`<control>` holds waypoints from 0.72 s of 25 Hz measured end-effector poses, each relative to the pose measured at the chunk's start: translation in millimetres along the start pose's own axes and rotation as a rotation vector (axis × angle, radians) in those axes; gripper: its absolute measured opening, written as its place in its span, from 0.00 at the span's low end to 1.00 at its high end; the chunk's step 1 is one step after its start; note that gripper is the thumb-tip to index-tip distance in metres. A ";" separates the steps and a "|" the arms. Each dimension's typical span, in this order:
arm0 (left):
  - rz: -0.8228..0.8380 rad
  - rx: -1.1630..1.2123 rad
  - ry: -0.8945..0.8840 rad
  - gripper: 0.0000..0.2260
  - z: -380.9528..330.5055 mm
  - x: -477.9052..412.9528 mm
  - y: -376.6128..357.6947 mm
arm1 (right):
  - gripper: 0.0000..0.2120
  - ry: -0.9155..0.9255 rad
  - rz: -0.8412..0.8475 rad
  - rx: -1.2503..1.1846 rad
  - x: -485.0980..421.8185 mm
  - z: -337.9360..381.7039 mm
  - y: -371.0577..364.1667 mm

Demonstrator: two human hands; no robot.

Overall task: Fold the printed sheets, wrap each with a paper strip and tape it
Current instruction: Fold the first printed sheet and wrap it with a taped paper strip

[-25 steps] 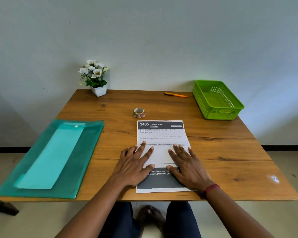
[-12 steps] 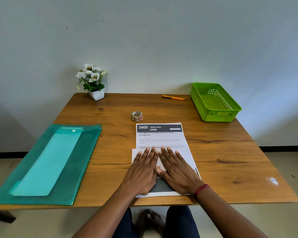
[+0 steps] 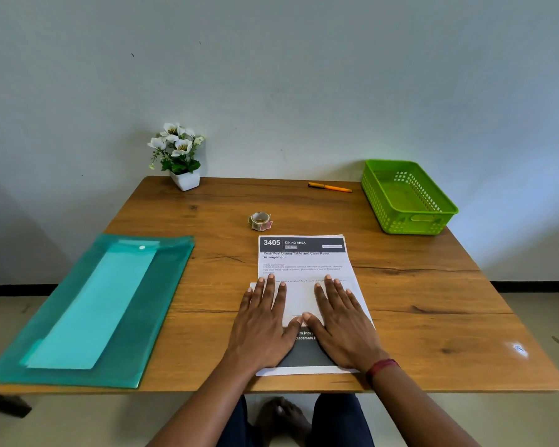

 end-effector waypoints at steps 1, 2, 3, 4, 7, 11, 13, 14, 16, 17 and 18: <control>-0.003 0.003 0.018 0.38 2.2 -0.4 0.6 | 0.40 -0.017 -0.008 -0.003 0.6 -1.3 0.4; -0.006 0.007 0.033 0.39 3.6 -0.6 1.2 | 0.40 -0.031 -0.017 -0.007 1.0 -2.7 0.7; -0.011 0.009 0.041 0.40 4.0 -0.9 1.7 | 0.40 -0.038 -0.020 -0.010 0.9 -3.9 0.7; -0.013 0.009 0.044 0.40 4.4 -0.8 1.7 | 0.40 -0.039 -0.013 -0.008 0.4 -4.2 -0.2; -0.014 0.011 0.048 0.40 4.0 -1.1 0.2 | 0.39 -0.035 -0.003 0.011 0.3 -3.8 -1.6; -0.026 0.017 0.048 0.39 4.8 -1.1 -1.2 | 0.39 -0.036 -0.017 -0.003 1.7 -2.7 1.0; -0.028 0.025 0.048 0.40 4.9 -2.4 -0.8 | 0.39 -0.036 -0.027 -0.006 1.3 -2.5 2.6; -0.024 0.030 0.045 0.40 4.5 -2.7 -0.6 | 0.39 -0.038 -0.031 -0.012 1.4 -2.8 3.1; -0.013 0.037 0.044 0.40 4.0 -3.0 0.4 | 0.38 -0.046 -0.049 -0.039 1.8 -3.4 4.2; -0.007 0.041 0.045 0.40 4.1 -2.9 0.8 | 0.37 -0.050 -0.067 -0.057 2.4 -3.5 5.6; -0.002 0.051 0.050 0.40 4.3 -2.8 1.8 | 0.37 -0.051 -0.095 -0.075 3.3 -3.5 8.1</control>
Point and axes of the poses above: each hand's wrist, its own x-axis away from the middle knuckle, its own y-axis out of the back of the hand, z = x × y, the point moved 8 cm from there along -x, towards the middle knuckle, and after that the axes turned 12 degrees about y, right-handed, at the moved point
